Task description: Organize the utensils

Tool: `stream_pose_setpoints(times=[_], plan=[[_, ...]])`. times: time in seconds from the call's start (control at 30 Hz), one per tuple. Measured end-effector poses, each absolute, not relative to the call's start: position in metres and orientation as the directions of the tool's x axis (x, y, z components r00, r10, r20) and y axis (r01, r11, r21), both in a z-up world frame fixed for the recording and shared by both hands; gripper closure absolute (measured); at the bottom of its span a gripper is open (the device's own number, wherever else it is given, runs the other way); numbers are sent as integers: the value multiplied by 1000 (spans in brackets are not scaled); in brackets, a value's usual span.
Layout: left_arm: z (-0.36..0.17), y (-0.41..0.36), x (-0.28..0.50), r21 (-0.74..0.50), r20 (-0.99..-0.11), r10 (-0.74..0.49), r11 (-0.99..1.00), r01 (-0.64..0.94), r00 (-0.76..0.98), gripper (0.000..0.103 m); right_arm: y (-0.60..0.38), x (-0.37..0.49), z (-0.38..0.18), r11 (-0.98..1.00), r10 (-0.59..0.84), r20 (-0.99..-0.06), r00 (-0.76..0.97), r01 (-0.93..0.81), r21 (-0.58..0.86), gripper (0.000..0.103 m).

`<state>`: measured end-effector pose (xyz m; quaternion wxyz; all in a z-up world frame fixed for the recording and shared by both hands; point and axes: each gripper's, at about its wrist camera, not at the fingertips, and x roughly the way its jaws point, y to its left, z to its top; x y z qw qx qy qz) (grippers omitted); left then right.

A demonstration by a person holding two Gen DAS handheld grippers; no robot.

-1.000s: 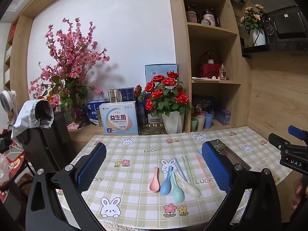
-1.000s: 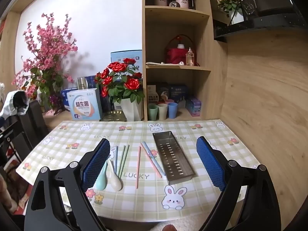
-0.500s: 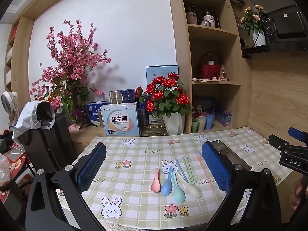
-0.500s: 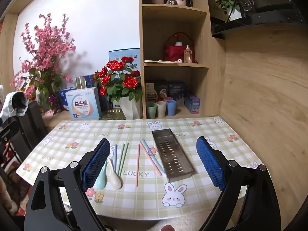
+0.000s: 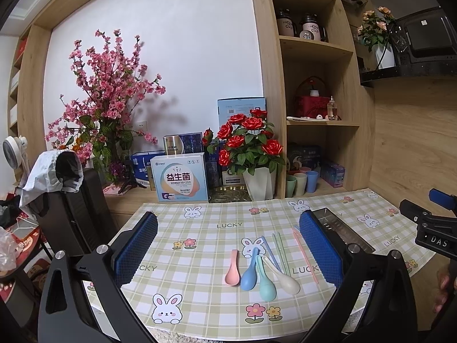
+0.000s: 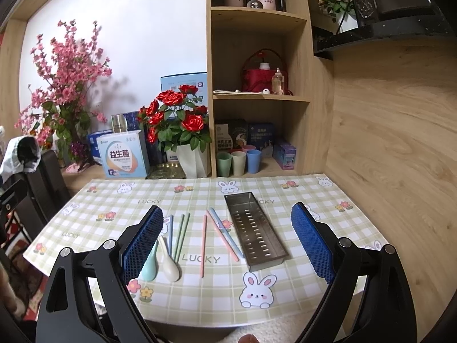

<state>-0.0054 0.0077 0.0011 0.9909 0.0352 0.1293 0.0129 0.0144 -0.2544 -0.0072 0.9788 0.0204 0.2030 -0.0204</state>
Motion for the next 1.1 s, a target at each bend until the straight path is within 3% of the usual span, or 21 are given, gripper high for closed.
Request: stream_pose_setpoints(times=[1.1], plan=[[2, 9, -4, 67, -262, 37, 998, -20, 964, 6, -254, 15, -7, 998, -43, -403, 914, 56, 19, 15]])
